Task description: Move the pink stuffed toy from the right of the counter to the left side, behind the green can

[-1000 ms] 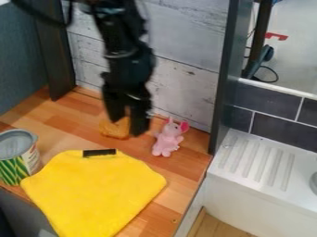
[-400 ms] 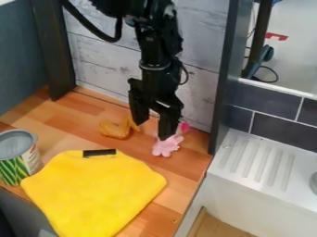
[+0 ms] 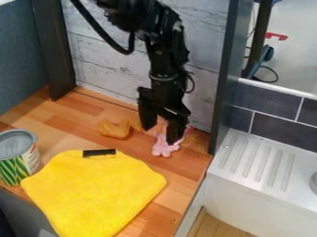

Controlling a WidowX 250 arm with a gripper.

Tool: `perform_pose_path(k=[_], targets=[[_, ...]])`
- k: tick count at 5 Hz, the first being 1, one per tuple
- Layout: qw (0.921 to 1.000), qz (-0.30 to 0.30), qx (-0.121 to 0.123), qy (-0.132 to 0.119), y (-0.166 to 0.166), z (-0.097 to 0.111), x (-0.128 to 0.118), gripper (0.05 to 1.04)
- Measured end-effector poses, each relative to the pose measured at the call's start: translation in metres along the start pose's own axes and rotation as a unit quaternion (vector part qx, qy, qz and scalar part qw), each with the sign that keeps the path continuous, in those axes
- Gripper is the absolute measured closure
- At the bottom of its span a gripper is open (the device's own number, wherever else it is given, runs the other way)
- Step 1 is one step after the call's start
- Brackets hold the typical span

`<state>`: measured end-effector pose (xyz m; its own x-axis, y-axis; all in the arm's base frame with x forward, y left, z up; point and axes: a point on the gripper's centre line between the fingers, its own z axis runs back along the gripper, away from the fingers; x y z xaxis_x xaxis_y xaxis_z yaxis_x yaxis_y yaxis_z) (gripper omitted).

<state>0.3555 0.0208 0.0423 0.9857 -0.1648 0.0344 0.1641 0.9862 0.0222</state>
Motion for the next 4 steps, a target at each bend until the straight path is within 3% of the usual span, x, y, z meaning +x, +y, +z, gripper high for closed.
perform_pose_path(k=[2, 3, 4], targets=[[0.9998, 0.008, -0.002, 0.018, 0.003, -0.017, 0.012, 0.113], [0.9996, 0.020, 0.000, 0.020, 0.004, -0.023, 0.012, 0.253], [0.9994, 0.030, -0.007, 0.018, 0.002, -0.023, 0.013, 0.543]])
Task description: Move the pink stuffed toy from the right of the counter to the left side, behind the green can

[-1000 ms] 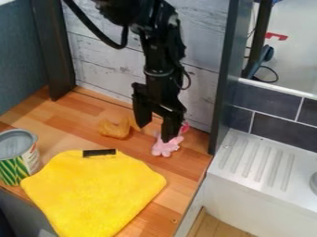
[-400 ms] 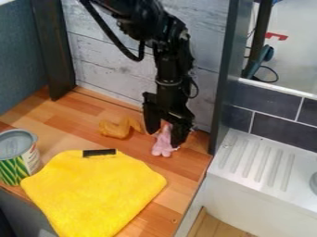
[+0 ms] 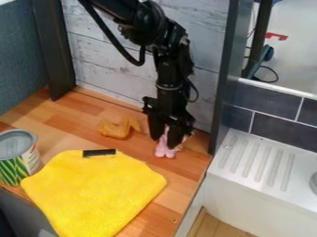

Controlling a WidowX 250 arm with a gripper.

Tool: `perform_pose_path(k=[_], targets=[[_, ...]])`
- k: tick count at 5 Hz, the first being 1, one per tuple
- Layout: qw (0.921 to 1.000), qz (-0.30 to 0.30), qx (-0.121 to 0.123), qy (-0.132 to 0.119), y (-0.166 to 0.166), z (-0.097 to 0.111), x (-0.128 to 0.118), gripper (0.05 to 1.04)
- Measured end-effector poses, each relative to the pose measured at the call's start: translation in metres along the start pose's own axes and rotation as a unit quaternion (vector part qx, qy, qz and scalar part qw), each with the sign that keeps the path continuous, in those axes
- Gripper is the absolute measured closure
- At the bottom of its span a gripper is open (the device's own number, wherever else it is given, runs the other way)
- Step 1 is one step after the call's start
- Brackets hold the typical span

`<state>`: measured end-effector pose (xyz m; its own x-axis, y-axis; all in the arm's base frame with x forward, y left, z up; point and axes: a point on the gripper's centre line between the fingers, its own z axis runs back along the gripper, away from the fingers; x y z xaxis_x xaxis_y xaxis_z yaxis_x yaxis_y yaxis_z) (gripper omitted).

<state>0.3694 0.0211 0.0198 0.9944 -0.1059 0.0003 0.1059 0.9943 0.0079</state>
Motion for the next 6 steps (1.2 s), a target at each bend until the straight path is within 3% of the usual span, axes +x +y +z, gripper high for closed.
perform_pose_path(k=[1, 2, 3, 4, 5, 6], targets=[[0.9999, 0.004, -0.013, 0.010, -0.004, 0.000, -0.003, 0.752], [0.9992, 0.010, -0.023, 0.032, -0.005, 0.001, -0.010, 0.836], [0.9992, 0.023, -0.026, 0.022, 0.008, 0.025, -0.020, 0.848], [0.9967, 0.066, -0.013, -0.046, 0.019, 0.076, -0.035, 0.848], [0.9896, 0.117, -0.022, -0.081, 0.038, 0.107, -0.046, 0.848], [0.9844, 0.170, 0.024, -0.037, 0.064, 0.116, -0.067, 0.848]])
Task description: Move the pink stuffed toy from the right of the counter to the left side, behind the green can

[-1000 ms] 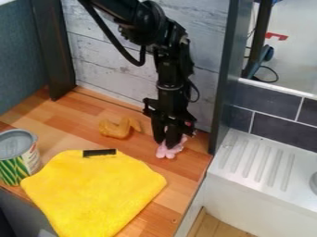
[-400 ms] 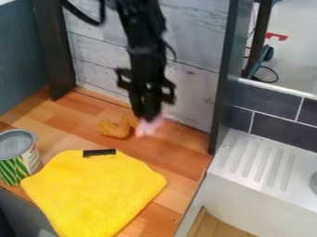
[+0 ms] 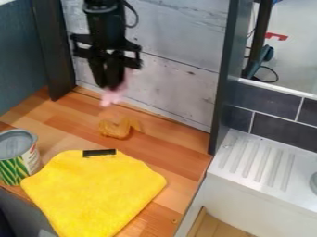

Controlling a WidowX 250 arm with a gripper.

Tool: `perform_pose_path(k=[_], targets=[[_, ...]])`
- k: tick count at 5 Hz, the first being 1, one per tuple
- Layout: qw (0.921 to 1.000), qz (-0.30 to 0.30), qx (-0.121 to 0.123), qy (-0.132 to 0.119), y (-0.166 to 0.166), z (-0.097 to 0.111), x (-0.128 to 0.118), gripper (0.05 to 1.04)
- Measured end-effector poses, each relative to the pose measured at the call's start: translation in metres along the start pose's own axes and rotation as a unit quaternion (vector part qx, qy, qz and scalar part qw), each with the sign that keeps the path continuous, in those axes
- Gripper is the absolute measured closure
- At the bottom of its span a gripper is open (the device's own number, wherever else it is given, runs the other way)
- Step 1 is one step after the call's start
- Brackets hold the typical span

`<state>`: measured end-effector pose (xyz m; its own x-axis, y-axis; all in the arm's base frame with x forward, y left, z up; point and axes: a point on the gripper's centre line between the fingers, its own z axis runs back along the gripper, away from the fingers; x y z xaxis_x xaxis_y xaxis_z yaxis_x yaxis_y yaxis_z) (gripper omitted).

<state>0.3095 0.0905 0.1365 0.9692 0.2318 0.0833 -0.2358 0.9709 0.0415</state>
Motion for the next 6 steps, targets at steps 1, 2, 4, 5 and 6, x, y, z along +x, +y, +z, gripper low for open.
perform_pose_path(k=[1, 2, 4, 5, 6], targets=[[0.9981, 0.061, 0.006, -0.010, 0.051, 0.008, 0.005, 0.848], [0.9927, 0.120, 0.004, -0.011, 0.099, -0.004, 0.002, 0.848], [0.9901, 0.135, 0.028, 0.029, 0.145, -0.044, 0.001, 0.848], [0.9891, 0.126, 0.047, 0.061, 0.159, -0.063, -0.005, 0.848], [0.9873, 0.122, 0.060, 0.082, 0.173, -0.081, -0.012, 0.848]])
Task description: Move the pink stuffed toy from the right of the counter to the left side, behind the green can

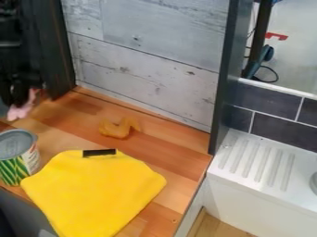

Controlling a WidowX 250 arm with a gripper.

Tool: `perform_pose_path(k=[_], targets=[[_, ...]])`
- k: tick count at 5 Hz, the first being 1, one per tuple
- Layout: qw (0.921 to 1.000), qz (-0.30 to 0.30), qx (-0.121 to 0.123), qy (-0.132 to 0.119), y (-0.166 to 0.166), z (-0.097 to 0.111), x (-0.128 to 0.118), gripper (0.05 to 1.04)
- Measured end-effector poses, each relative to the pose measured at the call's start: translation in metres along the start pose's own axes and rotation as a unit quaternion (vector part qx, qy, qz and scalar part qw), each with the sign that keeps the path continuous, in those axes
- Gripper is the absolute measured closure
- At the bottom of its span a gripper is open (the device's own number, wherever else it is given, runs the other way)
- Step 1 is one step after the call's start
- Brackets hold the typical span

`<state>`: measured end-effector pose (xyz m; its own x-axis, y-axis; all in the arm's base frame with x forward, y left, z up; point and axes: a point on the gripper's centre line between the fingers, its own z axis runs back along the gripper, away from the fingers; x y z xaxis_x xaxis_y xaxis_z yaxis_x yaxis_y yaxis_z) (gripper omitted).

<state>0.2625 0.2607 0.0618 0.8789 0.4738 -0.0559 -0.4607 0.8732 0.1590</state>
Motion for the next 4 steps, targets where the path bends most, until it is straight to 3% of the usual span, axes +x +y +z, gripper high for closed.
perform_pose_path(k=[1, 2, 3, 4], targets=[[0.9997, -0.009, 0.000, 0.024, 0.001, -0.024, 0.000, 0.848], [0.9995, -0.015, 0.004, 0.027, 0.003, -0.039, 0.005, 0.848], [0.9981, -0.038, -0.002, 0.049, 0.002, -0.044, 0.004, 0.848], [0.9956, -0.065, -0.045, 0.051, -0.009, -0.042, 0.002, 0.811]])
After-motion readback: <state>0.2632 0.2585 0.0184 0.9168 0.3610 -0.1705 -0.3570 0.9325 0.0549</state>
